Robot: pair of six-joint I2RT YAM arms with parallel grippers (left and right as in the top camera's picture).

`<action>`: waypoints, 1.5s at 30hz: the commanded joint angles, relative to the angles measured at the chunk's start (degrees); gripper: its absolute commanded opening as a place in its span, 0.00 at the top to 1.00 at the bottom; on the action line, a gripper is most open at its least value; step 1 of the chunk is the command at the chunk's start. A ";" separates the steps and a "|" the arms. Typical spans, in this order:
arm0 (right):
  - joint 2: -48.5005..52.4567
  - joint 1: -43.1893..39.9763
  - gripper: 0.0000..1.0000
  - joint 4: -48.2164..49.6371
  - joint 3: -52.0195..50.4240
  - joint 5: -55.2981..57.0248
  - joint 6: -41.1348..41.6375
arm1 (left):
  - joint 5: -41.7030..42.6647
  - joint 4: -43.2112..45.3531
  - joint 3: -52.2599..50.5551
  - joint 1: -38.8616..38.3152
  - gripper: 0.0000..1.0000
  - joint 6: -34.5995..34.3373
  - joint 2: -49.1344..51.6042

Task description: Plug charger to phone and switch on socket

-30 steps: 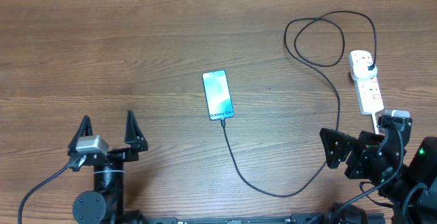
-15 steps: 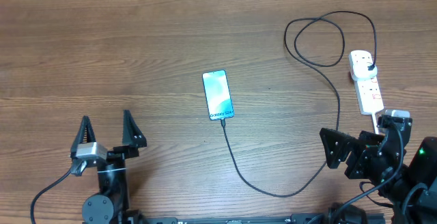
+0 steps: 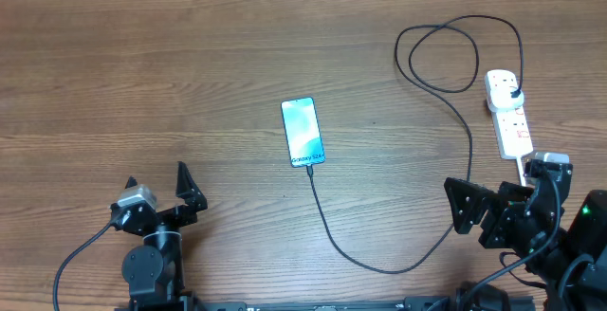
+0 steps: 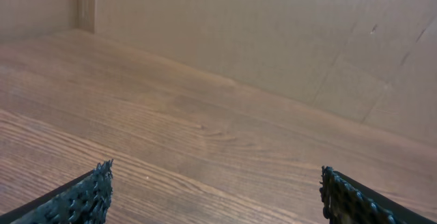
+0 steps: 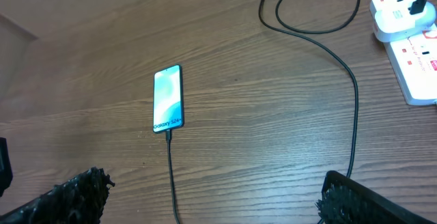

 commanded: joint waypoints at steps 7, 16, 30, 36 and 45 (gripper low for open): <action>-0.13 0.31 0.00 0.24 -0.09 -0.09 -0.07 | -0.59 -0.02 -0.20 0.26 0.00 0.24 -0.48; -0.13 0.31 0.00 0.24 -0.09 -0.11 -0.07 | -0.59 -0.02 -0.20 0.26 0.00 0.24 -0.48; -0.13 0.31 0.00 0.31 -0.09 0.09 -0.11 | -0.59 -0.02 -0.20 0.26 0.00 0.24 -0.48; -0.17 1.46 0.00 2.93 -0.85 1.81 -0.09 | -0.59 -0.02 -0.20 0.26 0.00 0.24 -0.48; -3.43 15.04 0.00 22.32 -12.00 5.95 -0.33 | -0.59 -0.02 -0.20 0.26 0.00 0.24 -0.48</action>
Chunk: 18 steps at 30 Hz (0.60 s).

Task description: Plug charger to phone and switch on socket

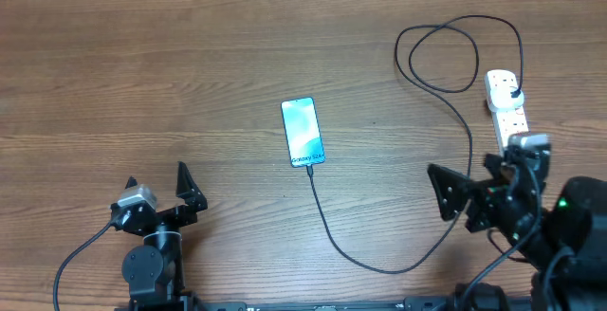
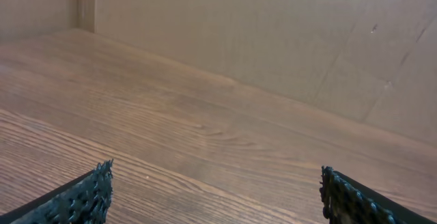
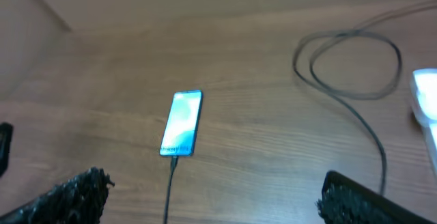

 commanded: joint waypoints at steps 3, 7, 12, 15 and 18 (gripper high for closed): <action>-3.82 4.76 0.00 11.63 -9.35 2.78 -0.31 | -0.59 0.04 -0.20 0.26 0.00 0.22 -0.50; -7.78 6.54 0.00 21.35 -17.35 2.80 -0.31 | -0.59 0.04 -0.20 0.26 0.00 0.24 -0.50; -14.67 8.11 0.00 33.59 -29.66 2.75 -0.26 | -0.59 0.04 -0.20 0.26 0.00 0.22 -0.50; -18.40 8.72 0.00 40.57 -36.28 2.75 -0.26 | -0.59 0.04 -0.20 0.26 0.01 0.22 -0.50; -21.35 8.85 0.00 47.91 -41.59 2.75 -0.26 | -0.59 0.04 -0.20 0.26 0.00 0.22 -0.50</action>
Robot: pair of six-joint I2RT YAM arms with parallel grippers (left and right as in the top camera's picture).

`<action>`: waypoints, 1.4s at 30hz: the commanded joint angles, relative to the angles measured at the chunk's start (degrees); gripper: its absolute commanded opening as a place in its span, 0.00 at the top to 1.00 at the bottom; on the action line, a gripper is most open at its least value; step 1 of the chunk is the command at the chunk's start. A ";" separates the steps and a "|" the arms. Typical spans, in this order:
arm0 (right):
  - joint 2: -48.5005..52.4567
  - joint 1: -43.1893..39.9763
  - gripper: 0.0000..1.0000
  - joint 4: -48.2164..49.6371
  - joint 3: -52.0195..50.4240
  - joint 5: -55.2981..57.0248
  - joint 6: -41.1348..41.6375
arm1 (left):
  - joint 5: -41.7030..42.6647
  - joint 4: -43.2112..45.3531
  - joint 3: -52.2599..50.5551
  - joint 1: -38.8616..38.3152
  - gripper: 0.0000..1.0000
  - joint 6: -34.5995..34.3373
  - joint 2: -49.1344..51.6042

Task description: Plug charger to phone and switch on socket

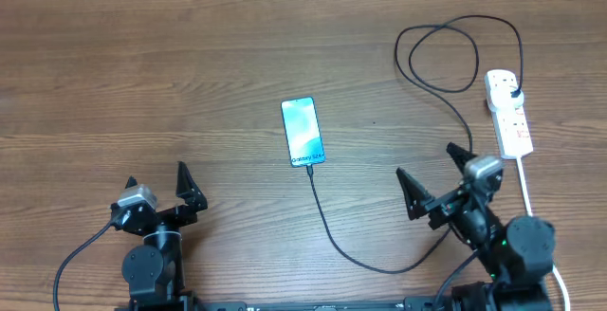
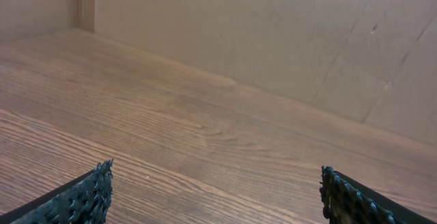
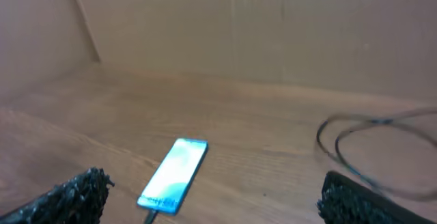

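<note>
A phone (image 1: 303, 132) with a lit blue screen lies face up mid-table, also in the right wrist view (image 3: 174, 175). A black charger cable (image 1: 332, 230) is plugged into its near end and loops back to a white socket strip (image 1: 507, 113) at the far right. My right gripper (image 1: 434, 176) stands open at the near right, left of the strip, empty and pointing toward the phone. My left gripper (image 1: 156, 180) stands open at the near left with nothing between its fingers (image 2: 82, 200).
A cardboard wall (image 2: 273, 26) rises behind the wooden table (image 1: 142, 83). The cable's coil (image 1: 446, 50) lies at the far right beside the socket strip.
My right gripper has moved left and nearer, away from the socket strip, and now tilts lower toward the phone. The left arm has not moved.
My right gripper was open at the near right, just below the socket strip. Then it stood a little further left, next to the strip. Now it is left of the strip, facing the phone. The phone stayed lit with the cable plugged in throughout.
</note>
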 commanded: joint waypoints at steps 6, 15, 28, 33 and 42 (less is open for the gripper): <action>-9.33 0.39 0.00 17.25 -11.80 1.44 -0.26 | -0.59 0.04 -0.20 0.26 0.00 0.24 -0.50; -15.56 0.39 0.00 21.14 -15.43 7.32 -0.26 | -0.59 0.04 -0.20 0.26 0.01 0.26 -0.50; -15.87 0.44 0.00 8.50 -17.94 10.62 -0.15 | -0.59 0.04 -0.20 0.26 0.00 0.24 -0.50; -15.87 0.44 0.00 8.68 -17.94 10.62 -0.04 | -0.59 0.04 -0.20 0.26 0.00 0.24 -0.50; -15.85 0.44 0.00 8.68 -17.94 10.62 -0.04 | -0.59 0.04 -0.20 0.26 0.01 0.24 -0.50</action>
